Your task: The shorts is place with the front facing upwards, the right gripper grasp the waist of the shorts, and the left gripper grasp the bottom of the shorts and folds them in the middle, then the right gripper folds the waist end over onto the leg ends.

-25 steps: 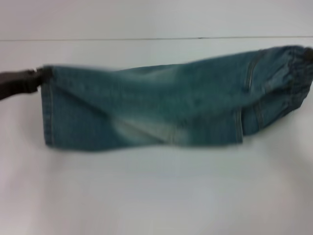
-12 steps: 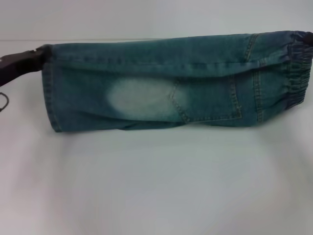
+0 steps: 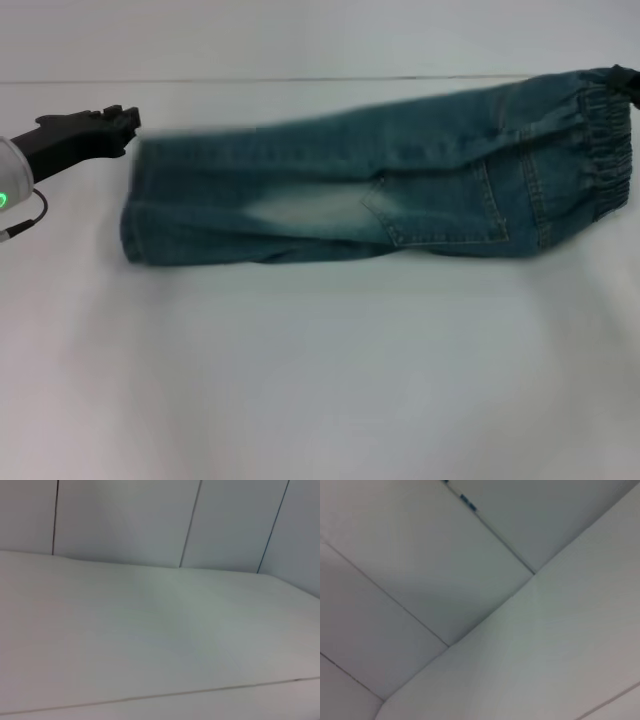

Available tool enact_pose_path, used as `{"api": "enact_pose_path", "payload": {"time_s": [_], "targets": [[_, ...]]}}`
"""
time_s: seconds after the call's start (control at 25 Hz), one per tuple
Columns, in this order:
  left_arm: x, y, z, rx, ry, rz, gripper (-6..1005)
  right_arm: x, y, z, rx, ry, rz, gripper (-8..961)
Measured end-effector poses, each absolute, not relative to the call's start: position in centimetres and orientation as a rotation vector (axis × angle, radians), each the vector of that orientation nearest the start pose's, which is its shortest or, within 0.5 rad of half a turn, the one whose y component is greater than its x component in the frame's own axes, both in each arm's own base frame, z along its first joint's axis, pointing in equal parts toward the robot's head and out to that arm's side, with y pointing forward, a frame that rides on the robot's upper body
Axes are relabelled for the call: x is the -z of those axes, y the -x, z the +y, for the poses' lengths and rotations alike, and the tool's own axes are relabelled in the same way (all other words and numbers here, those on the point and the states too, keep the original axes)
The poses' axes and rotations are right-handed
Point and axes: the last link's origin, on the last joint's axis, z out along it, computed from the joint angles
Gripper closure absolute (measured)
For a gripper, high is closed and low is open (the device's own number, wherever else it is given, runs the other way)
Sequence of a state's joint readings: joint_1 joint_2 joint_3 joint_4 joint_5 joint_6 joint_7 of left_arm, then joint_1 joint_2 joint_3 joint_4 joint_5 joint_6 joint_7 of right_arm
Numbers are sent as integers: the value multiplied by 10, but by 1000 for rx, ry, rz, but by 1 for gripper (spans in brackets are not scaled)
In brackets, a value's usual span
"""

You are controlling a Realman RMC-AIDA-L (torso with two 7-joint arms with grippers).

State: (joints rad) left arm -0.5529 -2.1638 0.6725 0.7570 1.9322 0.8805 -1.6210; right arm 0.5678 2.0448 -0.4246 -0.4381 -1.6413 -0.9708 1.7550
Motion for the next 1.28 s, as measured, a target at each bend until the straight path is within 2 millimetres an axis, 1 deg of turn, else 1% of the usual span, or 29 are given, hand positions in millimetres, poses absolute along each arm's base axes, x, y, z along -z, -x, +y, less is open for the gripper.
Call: {"api": "enact_pose_path", "payload": {"time_s": [0.16, 0.2, 0.24, 0.28, 0.4, 0.52, 0.6, 0.72, 0.84, 1.04, 1.28], "targets": [[-20, 287, 405, 522, 2046, -926, 826, -52, -331, 396, -1020, 1630, 1374, 836], [-22, 287, 405, 520, 2045, -920, 804, -57, -332, 393, -1027, 1637, 1346, 826], [-24, 287, 405, 523, 2045, -915, 756, -57, -332, 393, -1027, 1637, 1346, 816], [-25, 287, 404, 527, 2047, -913, 708, -61, -333, 391, -1039, 1640, 1326, 806], [-27, 284, 400, 563, 2065, -906, 564, -74, -339, 382, -1056, 1640, 1292, 707], [-25, 277, 393, 631, 2112, -906, 440, -82, -350, 370, -1032, 1666, 1297, 608], [-23, 273, 388, 671, 2150, -905, 358, -83, -355, 361, -1005, 1703, 1299, 508], [-17, 266, 380, 724, 2219, -904, 256, -83, -365, 349, -905, 1761, 1304, 358], [-8, 260, 375, 733, 2274, -900, 153, -79, -374, 343, -815, 1787, 1322, 125], [3, 257, 372, 717, 2323, -907, 153, -76, -379, 341, -754, 1799, 1332, 6], [10, 258, 370, 721, 2329, -931, 154, -75, -376, 349, -741, 1795, 1328, 7]]}}
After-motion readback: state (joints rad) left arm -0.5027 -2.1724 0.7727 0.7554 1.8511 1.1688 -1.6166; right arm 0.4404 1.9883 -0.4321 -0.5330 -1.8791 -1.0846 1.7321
